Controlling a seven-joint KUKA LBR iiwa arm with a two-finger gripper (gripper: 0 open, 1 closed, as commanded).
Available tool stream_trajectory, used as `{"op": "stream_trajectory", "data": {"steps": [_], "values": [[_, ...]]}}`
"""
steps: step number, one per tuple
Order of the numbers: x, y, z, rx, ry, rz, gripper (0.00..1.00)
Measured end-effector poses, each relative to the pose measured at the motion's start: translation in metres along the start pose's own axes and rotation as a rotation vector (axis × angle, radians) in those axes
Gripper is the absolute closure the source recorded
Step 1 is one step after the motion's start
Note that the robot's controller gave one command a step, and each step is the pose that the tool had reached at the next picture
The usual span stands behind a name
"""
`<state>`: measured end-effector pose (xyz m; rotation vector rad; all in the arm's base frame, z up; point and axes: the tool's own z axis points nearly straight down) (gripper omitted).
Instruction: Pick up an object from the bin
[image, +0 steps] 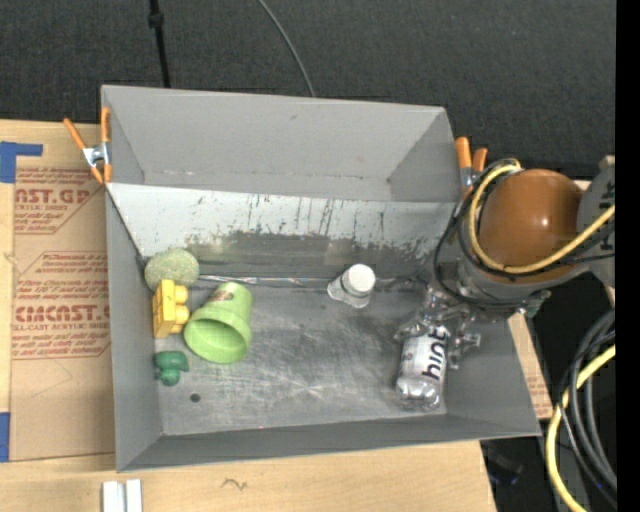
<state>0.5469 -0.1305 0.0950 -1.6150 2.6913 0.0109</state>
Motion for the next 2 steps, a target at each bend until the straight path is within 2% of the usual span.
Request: {"op": "stream_trajectory", "data": {"steps": [1,2], "values": [[0.001,0.000,-0.019,-0.001,0.004,0.004,1.00],[0.000,-0.001,-0.037,0.006,0.003,0.003,1.00]]}}
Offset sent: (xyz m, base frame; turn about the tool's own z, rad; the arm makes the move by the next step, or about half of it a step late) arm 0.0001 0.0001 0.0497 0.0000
